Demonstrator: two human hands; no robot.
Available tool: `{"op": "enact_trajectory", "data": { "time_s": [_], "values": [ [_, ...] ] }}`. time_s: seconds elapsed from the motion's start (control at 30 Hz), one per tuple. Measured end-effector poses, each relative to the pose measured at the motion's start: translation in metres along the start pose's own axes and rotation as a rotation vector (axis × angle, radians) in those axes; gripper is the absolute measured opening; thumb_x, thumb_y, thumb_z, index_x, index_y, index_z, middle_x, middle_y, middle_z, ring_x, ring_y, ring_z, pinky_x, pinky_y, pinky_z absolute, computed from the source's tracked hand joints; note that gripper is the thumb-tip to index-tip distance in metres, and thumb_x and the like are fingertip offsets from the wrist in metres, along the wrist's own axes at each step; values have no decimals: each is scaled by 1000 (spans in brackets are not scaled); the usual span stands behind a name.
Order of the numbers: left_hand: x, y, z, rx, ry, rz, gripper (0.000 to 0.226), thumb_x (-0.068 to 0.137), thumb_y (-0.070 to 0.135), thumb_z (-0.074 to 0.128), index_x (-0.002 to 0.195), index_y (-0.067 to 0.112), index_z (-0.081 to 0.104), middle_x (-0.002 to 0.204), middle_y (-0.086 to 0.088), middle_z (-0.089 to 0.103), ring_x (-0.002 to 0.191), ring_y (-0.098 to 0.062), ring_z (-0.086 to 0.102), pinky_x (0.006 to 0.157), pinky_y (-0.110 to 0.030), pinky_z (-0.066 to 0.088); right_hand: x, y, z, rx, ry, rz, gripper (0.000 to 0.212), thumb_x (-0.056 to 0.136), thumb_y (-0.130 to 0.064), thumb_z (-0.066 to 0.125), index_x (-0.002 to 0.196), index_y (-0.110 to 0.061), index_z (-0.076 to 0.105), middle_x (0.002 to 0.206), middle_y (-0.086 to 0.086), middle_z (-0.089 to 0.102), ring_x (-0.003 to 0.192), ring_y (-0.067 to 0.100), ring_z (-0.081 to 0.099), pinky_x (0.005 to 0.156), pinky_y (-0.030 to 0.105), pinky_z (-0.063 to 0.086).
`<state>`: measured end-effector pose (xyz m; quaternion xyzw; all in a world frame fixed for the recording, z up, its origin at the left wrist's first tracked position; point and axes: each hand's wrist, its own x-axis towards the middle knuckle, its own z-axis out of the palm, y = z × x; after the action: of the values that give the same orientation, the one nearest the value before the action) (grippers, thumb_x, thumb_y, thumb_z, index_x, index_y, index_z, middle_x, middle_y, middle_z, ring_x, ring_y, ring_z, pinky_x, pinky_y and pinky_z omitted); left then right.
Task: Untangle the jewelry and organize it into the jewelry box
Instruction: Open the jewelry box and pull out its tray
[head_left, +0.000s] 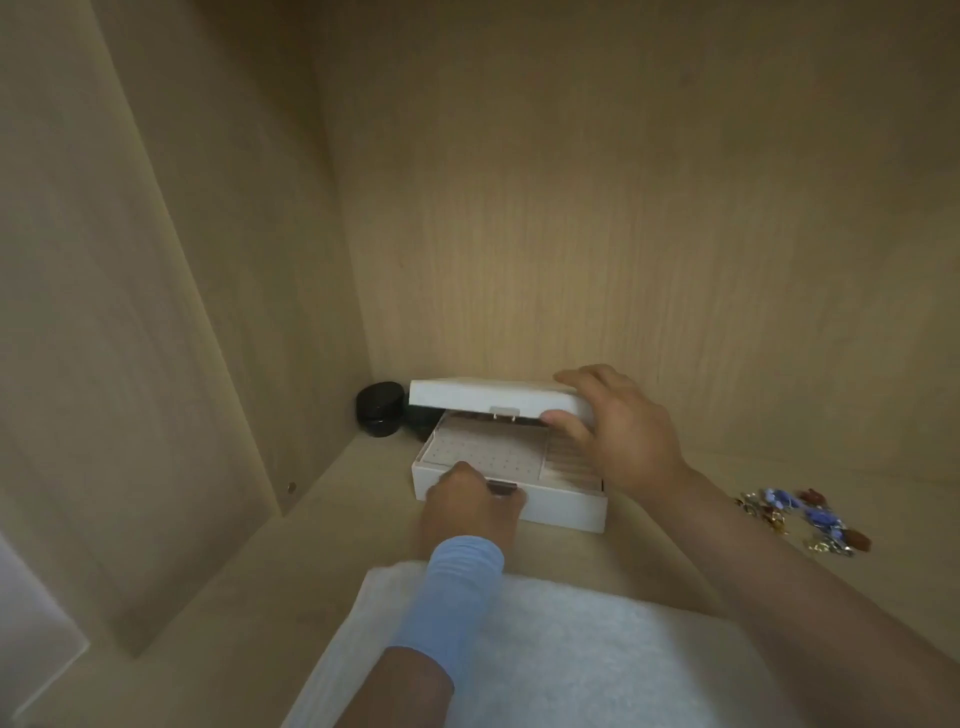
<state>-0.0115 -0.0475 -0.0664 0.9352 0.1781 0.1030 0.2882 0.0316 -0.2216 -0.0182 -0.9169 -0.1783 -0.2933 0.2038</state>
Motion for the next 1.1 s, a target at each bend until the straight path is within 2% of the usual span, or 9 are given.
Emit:
{"op": "enact_trajectory", "data": {
  "time_s": [0.13,0.27,0.37,0.47,0.63,0.7,0.8,0.93,1.1],
  "values": [
    [21,8,-44,127,92,159,53,75,66,60,92,16,65,92,-3,66,90,-25,62,75,-34,50,34,-3,-12,79,71,72,52,93,-51,59,134,-18,57,129,5,55,120,25,51,91,37,47],
    [52,28,-72,-151,261,301,23,86,35,58,100,17,63,106,-5,61,102,-28,57,88,-40,50,49,0,-11,192,138,144,58,92,-45,64,137,-11,49,137,10,46,126,26,46,100,34,42],
    [80,33,-69,-212,137,266,41,91,34,54,130,23,48,130,-10,47,119,-32,47,99,-45,44,49,6,-6,332,222,245,60,92,-30,69,140,-6,43,139,14,42,127,25,45,105,27,35],
    [97,38,-62,-369,-69,245,65,95,42,51,151,40,17,154,-7,22,137,-34,37,113,-46,34,47,16,-1,510,262,493,64,93,-24,68,144,-5,35,140,18,43,125,28,48,106,35,40],
    [105,32,-50,-449,-140,307,78,96,37,55,151,49,2,160,4,5,142,-29,33,114,-38,30,28,23,18,658,11,829,66,93,-32,67,141,-8,28,136,18,50,105,25,53,89,31,41],
    [105,19,-40,-388,-228,361,84,96,32,56,151,50,-6,163,9,-1,146,-23,26,116,-36,25,16,22,35,653,-138,828,65,91,-27,70,142,-13,31,136,17,52,100,27,61,84,34,50],
    [103,5,-29,-278,-328,376,93,95,29,58,149,49,-14,164,11,-8,149,-18,17,117,-33,20,8,22,58,661,-246,757,80,87,-11,65,153,-28,24,139,14,49,79,28,70,53,29,54],
    [99,0,-36,-221,-310,367,94,93,34,59,147,53,-16,163,11,-10,146,-19,28,113,-32,28,2,25,68,620,-303,731,86,89,-15,56,158,-26,8,156,7,32,97,33,69,70,37,59],
    [83,-11,-43,-61,-272,420,98,90,44,57,139,60,-25,163,15,-7,135,-22,45,104,-33,44,-12,13,46,543,-337,737,92,85,-21,61,158,-29,5,155,6,24,102,29,66,72,33,57]
  ]
}}
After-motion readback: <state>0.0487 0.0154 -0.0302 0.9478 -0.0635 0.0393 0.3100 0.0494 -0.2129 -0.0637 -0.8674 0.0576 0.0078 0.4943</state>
